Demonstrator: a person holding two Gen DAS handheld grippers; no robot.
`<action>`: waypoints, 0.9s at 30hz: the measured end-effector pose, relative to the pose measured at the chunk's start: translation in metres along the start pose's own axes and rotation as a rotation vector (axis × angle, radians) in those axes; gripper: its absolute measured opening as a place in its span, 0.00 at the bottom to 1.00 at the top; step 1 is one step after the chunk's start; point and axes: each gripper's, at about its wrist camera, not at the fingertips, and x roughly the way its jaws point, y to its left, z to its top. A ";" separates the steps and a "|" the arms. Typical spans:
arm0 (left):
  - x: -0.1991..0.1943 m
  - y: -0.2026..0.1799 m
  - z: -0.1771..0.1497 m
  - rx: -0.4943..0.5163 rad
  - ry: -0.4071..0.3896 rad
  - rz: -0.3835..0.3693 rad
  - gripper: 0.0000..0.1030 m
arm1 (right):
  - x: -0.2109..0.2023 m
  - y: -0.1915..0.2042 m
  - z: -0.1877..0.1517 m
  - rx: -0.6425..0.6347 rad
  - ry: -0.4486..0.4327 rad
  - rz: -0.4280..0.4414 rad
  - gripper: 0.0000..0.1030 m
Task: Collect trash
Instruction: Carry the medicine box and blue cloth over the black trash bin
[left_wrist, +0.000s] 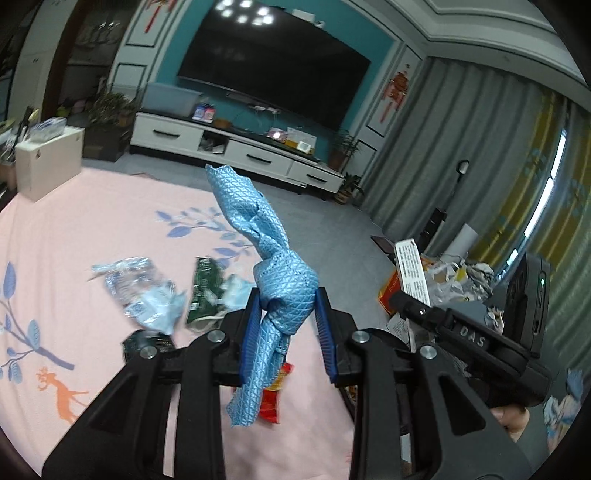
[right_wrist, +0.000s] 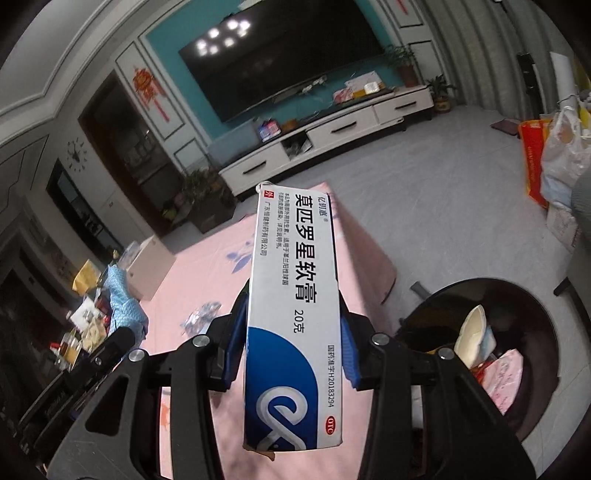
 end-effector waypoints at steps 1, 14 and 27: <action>0.002 -0.008 -0.002 0.009 0.002 -0.008 0.29 | -0.005 -0.005 0.002 0.006 -0.015 -0.013 0.43; 0.051 -0.084 -0.027 0.104 0.110 -0.084 0.29 | -0.047 -0.048 0.009 0.096 -0.140 -0.115 0.43; 0.130 -0.131 -0.076 0.126 0.316 -0.143 0.30 | -0.033 -0.119 0.000 0.260 -0.063 -0.271 0.45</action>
